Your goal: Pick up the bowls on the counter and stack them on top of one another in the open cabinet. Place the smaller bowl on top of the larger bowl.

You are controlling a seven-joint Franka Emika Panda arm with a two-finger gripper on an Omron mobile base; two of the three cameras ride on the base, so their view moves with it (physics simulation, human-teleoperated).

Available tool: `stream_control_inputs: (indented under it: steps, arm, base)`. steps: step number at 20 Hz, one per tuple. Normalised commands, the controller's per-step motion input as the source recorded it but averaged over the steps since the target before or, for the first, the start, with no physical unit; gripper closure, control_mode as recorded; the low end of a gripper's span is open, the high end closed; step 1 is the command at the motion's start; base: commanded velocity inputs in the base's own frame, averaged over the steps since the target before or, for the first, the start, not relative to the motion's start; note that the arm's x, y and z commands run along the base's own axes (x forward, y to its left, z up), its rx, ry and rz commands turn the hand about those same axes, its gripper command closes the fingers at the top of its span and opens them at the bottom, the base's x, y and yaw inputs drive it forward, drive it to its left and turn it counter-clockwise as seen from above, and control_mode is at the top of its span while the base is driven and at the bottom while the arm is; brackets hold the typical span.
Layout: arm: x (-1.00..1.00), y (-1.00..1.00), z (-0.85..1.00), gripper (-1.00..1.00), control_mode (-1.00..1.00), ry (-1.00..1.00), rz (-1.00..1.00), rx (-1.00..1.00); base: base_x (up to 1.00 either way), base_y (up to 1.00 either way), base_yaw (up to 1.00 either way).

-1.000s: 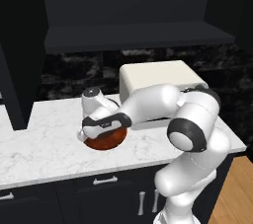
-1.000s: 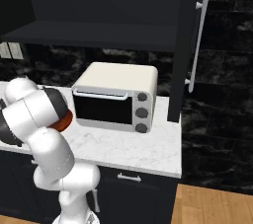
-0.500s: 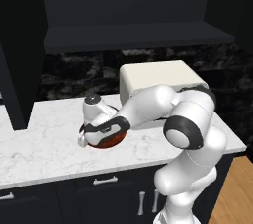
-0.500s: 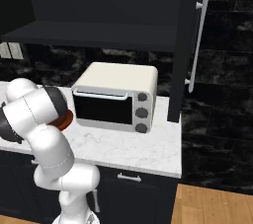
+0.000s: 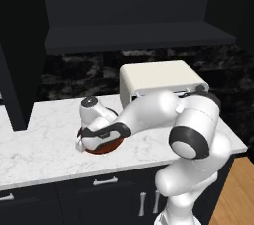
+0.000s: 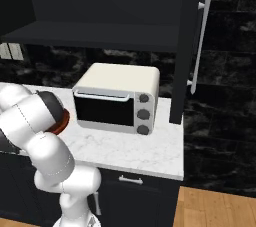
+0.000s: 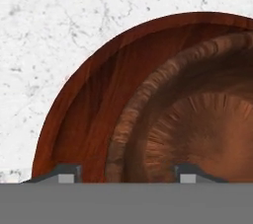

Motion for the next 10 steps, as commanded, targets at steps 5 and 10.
stream_control_inputs:
  steps: [5, 10]
  arm:
    - [-0.02, 0.0, 0.35, -1.0, -1.0, 0.0, 0.0, 0.0]
    - [-0.1, 0.06, 0.23, -1.0, -1.0, 0.0, 0.0, 0.0]
  base:
    - [0.0, 0.0, 0.0]
    - [0.0, 0.0, 0.0]
